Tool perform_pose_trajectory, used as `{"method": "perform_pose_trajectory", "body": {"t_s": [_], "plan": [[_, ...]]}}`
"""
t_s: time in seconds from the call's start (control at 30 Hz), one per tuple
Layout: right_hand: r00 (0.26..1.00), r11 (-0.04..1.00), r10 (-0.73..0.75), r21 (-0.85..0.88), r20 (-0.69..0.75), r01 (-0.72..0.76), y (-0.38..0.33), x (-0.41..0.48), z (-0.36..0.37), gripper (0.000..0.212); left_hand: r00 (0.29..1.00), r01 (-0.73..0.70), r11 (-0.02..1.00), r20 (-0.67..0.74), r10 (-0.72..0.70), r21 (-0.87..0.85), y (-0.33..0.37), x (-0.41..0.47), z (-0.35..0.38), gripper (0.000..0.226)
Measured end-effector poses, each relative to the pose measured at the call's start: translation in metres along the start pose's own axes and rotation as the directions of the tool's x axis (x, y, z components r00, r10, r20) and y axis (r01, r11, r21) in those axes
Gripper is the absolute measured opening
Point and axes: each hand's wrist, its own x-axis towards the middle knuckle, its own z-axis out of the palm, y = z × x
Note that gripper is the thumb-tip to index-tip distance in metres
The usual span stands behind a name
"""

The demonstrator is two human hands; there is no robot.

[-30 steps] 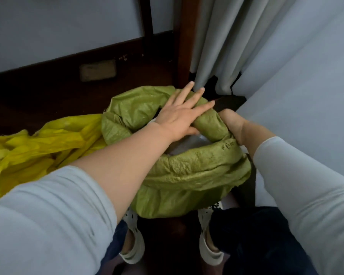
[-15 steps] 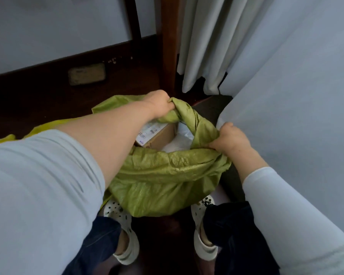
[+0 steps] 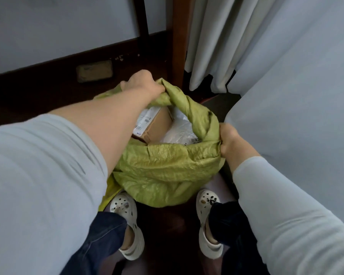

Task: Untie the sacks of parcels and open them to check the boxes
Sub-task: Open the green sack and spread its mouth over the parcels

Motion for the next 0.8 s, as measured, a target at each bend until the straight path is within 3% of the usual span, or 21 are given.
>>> {"method": "perform_pose_trajectory", "body": {"t_s": [0.07,0.13,0.27,0.33,0.4,0.47,0.53,0.6,0.7,0.8], "plan": [[0.977,0.964,-0.168,-0.227,-0.132,0.135,-0.006,0.004,0.006,0.041,0.985,-0.060,0.986,-0.152,0.084,0.157,-0.005,-0.013,0.008,0.069],[0.889,0.869,-0.380,-0.429,-0.255,0.248,-0.005,0.003,0.006,0.044,0.976,-0.033,0.992,-0.212,0.058,0.120,-0.014,-0.032,0.018,0.096],[0.698,0.721,-0.587,-0.657,-0.410,0.220,0.018,-0.018,0.010,0.074,0.957,0.274,0.962,-0.097,-0.272,0.011,-0.047,-0.076,0.059,0.115],[0.693,0.716,-0.572,-0.679,-0.440,0.159,0.032,-0.031,0.016,0.092,0.914,0.395,0.916,-0.072,-0.399,-0.071,-0.063,-0.101,0.073,0.121],[0.777,0.806,-0.398,-0.590,-0.488,0.042,0.047,-0.031,0.020,0.100,0.858,0.502,0.847,-0.025,-0.513,-0.173,-0.077,-0.122,0.081,0.126],[0.856,0.949,-0.144,-0.314,-0.496,-0.023,0.066,-0.027,0.023,0.083,0.725,0.670,0.652,0.123,-0.677,-0.355,-0.092,-0.134,0.089,0.119],[0.940,0.993,0.046,0.118,-0.338,-0.006,0.082,-0.029,0.027,0.042,0.616,0.697,0.261,0.370,-0.696,-0.668,-0.104,-0.138,0.095,0.080],[0.964,0.922,0.142,0.384,-0.223,-0.048,0.091,-0.029,0.029,0.035,0.590,0.637,-0.108,0.572,-0.570,-0.764,-0.110,-0.144,0.095,0.042],[0.986,0.826,0.137,0.561,-0.097,-0.060,0.092,-0.038,0.027,0.040,0.610,0.501,-0.430,0.659,-0.440,-0.751,-0.114,-0.148,0.087,0.042],[0.988,0.781,0.155,0.613,-0.004,-0.120,0.095,-0.044,0.025,0.040,0.630,0.400,-0.662,0.715,-0.304,-0.634,-0.106,-0.156,0.070,0.041]]}}
